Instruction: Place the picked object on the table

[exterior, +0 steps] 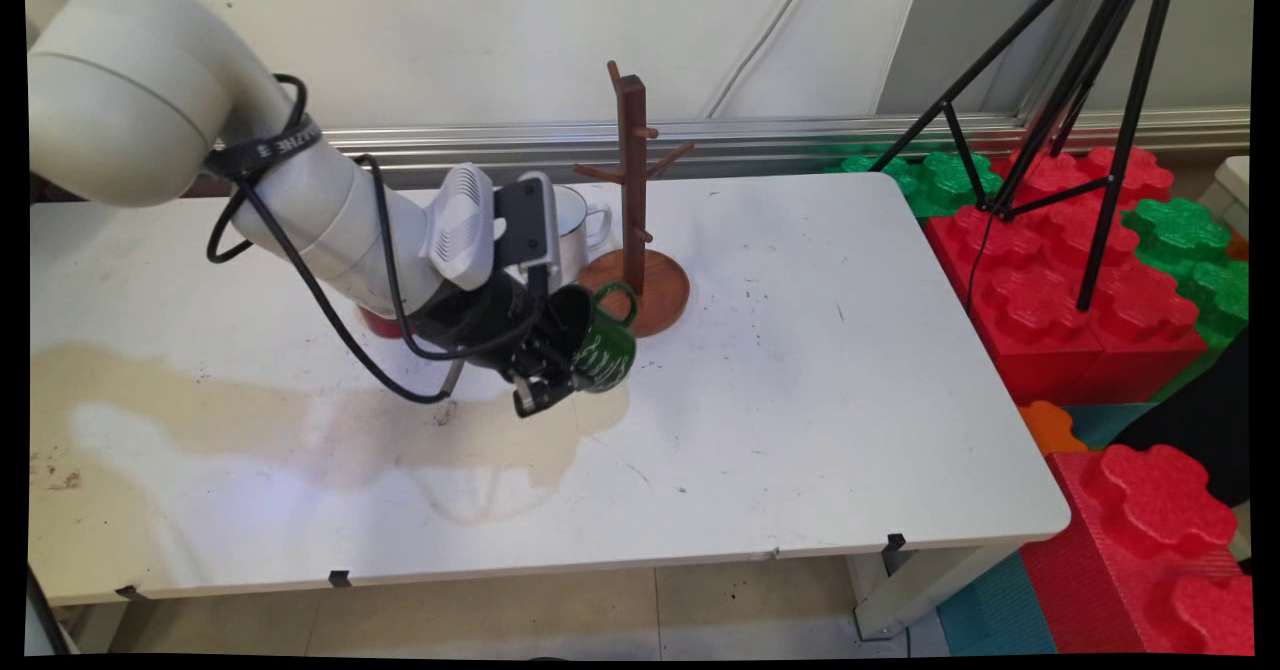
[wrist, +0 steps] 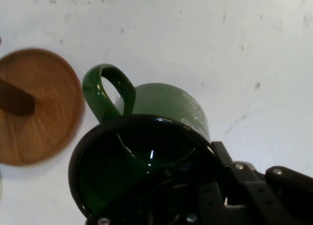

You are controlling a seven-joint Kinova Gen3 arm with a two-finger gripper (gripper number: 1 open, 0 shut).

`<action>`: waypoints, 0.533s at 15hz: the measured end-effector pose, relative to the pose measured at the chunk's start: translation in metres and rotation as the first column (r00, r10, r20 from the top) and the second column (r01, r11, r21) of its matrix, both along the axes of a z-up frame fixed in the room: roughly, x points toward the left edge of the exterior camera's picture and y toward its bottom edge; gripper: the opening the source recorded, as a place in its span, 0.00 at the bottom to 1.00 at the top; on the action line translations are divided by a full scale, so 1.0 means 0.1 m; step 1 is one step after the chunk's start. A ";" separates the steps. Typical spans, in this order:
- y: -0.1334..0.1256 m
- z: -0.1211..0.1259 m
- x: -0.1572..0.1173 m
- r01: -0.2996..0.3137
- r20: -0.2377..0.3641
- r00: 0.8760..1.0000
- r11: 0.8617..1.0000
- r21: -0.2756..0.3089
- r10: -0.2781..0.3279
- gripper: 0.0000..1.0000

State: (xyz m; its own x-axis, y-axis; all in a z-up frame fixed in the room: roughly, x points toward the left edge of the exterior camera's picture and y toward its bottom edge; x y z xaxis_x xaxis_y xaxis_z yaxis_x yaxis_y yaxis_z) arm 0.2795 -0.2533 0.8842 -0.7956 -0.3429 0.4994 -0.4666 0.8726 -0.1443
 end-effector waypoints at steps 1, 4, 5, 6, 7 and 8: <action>0.01 0.01 -0.04 -0.002 0.031 1.000 1.000 0.018 0.002 0.00; 0.01 0.00 -0.16 -0.001 0.116 0.993 0.998 0.057 -0.006 0.00; 0.01 0.00 -0.20 0.002 0.139 0.990 0.998 0.065 -0.011 0.00; 0.00 -0.01 -0.24 0.005 0.160 0.987 0.997 0.073 -0.017 0.00; -0.02 -0.03 -0.30 0.012 0.187 0.982 0.997 0.082 -0.027 0.00; -0.04 -0.04 -0.34 0.018 0.206 0.978 0.996 0.087 -0.036 0.00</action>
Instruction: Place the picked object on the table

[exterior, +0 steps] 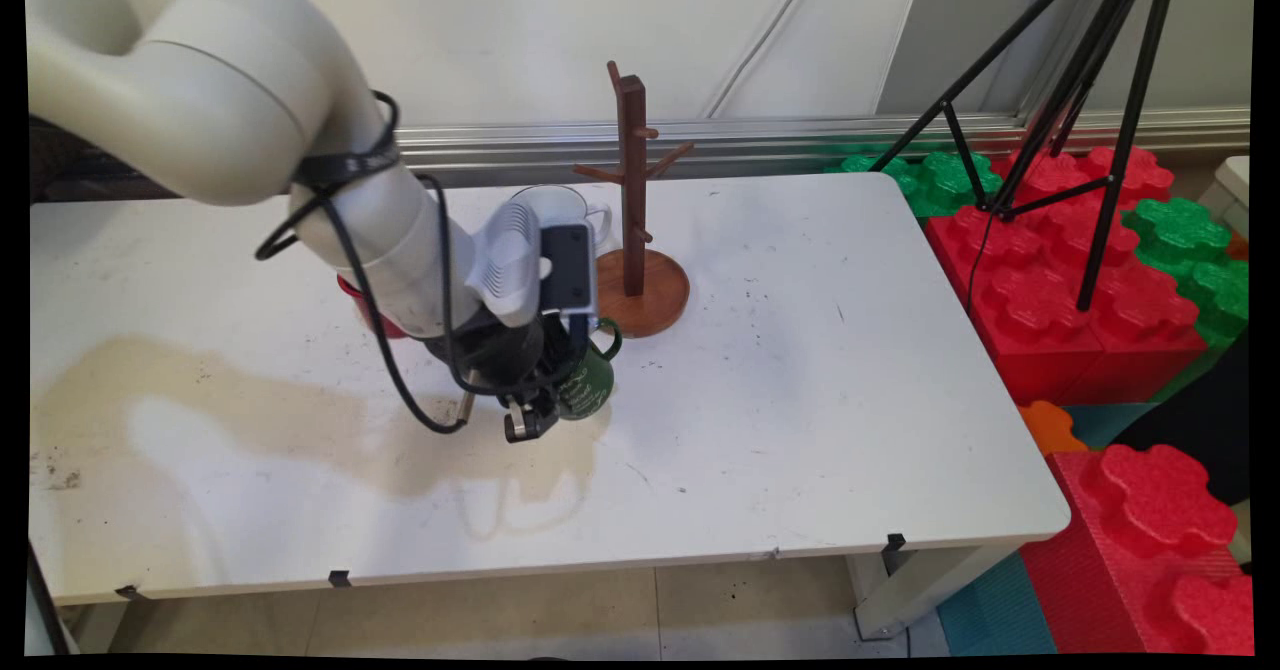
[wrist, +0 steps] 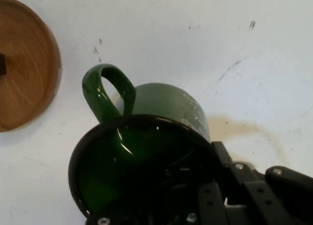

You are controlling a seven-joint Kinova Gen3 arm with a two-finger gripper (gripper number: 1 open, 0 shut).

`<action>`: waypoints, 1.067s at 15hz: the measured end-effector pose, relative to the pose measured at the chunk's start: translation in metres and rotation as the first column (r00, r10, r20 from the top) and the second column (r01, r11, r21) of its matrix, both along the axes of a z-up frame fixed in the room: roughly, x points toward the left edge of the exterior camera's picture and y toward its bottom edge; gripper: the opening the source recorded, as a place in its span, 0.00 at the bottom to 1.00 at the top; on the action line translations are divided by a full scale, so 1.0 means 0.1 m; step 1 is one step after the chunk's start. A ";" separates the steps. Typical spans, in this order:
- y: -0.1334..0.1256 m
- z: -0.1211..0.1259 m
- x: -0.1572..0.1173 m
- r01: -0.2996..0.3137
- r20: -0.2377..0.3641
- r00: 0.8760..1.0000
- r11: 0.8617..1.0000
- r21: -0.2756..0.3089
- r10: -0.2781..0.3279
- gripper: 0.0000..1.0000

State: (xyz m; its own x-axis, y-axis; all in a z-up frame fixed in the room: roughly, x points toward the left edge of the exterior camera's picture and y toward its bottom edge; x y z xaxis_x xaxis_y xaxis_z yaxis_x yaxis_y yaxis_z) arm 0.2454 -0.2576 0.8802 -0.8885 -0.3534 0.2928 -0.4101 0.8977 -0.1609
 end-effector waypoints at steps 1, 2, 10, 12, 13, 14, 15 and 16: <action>-0.02 -0.02 -0.04 0.010 0.022 1.000 1.000 0.005 -0.010 0.00; -0.05 -0.05 -0.08 0.021 0.043 0.999 1.000 0.009 -0.021 0.00; -0.17 -0.29 -0.40 0.087 0.153 0.984 0.995 0.040 -0.092 0.00; -0.18 -0.36 -0.48 0.095 0.177 0.979 0.994 0.051 -0.103 0.00; -0.19 -0.40 -0.51 0.098 0.186 0.977 0.994 0.056 -0.107 0.00; -0.20 -0.44 -0.55 0.103 0.198 0.974 0.993 0.061 -0.113 0.00; -0.20 -0.46 -0.58 0.106 0.207 0.971 0.992 0.064 -0.117 0.00; -0.21 -0.48 -0.59 0.108 0.213 0.970 0.992 0.067 -0.120 0.00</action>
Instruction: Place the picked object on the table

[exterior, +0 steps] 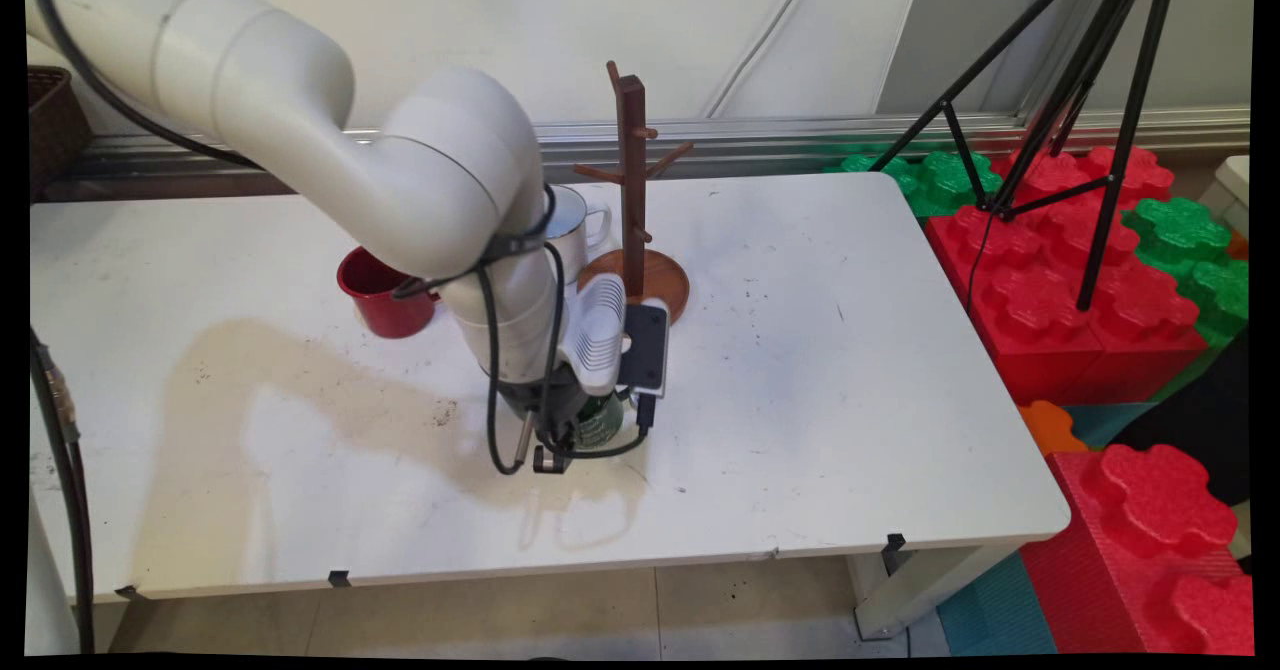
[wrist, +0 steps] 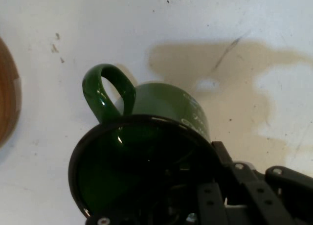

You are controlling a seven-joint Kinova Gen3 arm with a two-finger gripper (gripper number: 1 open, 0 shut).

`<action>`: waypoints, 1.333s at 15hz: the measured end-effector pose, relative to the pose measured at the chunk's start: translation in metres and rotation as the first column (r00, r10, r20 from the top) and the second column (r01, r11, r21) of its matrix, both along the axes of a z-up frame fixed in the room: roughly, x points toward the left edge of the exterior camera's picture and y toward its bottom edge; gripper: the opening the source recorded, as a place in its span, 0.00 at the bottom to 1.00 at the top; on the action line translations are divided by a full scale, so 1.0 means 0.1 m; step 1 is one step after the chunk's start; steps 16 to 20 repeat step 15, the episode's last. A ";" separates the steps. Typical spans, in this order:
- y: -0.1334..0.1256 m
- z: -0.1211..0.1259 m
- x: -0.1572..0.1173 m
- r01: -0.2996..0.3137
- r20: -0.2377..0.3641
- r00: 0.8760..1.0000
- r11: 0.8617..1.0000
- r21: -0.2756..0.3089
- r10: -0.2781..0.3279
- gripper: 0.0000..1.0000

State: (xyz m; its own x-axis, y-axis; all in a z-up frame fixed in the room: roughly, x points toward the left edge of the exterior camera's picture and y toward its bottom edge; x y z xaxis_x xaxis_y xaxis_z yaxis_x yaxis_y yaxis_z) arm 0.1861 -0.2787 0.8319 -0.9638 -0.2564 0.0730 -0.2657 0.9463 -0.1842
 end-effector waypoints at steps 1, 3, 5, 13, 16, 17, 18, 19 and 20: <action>-0.01 -0.03 -0.02 0.004 0.009 1.000 1.000 0.002 -0.004 0.00; -0.03 -0.08 -0.07 0.010 0.027 1.000 1.000 0.006 -0.010 0.00; -0.05 -0.12 -0.10 0.014 0.041 0.999 1.000 0.008 -0.014 0.00; -0.10 -0.19 -0.23 0.026 0.075 0.997 1.000 0.002 -0.026 1.00; -0.09 -0.17 -0.24 0.027 0.076 0.997 1.000 -0.006 -0.027 1.00; -0.09 -0.17 -0.24 0.027 0.076 0.997 1.000 -0.006 -0.027 1.00; -0.09 -0.17 -0.24 0.027 0.076 0.997 1.000 -0.006 -0.027 1.00; -0.09 -0.17 -0.24 0.027 0.076 0.997 1.000 -0.006 -0.027 1.00; -0.09 -0.17 -0.24 0.027 0.076 0.997 1.000 -0.006 -0.027 1.00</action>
